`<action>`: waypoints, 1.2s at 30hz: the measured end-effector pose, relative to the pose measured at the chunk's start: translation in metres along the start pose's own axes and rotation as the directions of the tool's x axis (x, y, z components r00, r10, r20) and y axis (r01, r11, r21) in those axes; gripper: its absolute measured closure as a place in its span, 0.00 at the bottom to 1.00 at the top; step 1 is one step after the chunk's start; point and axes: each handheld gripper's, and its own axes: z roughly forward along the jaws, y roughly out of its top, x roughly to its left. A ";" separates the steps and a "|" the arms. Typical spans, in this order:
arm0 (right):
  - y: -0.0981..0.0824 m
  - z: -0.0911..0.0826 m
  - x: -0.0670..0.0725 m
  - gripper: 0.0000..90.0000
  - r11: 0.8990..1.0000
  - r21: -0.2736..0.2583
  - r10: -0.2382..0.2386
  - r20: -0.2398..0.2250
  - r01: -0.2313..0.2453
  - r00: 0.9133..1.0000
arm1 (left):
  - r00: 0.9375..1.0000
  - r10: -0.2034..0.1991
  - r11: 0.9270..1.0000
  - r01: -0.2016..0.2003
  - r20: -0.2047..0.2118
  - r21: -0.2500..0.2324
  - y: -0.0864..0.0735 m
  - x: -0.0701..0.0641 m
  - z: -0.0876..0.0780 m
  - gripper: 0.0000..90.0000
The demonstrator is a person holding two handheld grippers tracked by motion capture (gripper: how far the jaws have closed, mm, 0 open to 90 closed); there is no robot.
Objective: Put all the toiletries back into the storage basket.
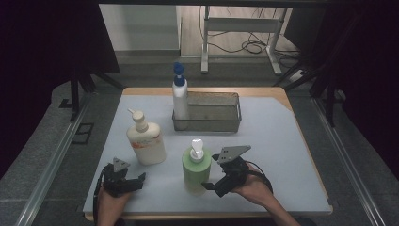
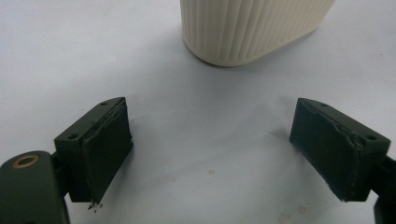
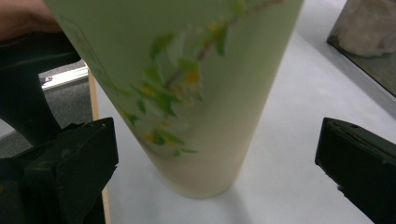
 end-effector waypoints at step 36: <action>0.030 0.023 0.010 0.12 0.997 -0.044 -0.070 -0.021 0.069 0.997 | 1.000 0.003 1.000 -0.003 0.001 0.004 0.000 0.000 0.000 0.14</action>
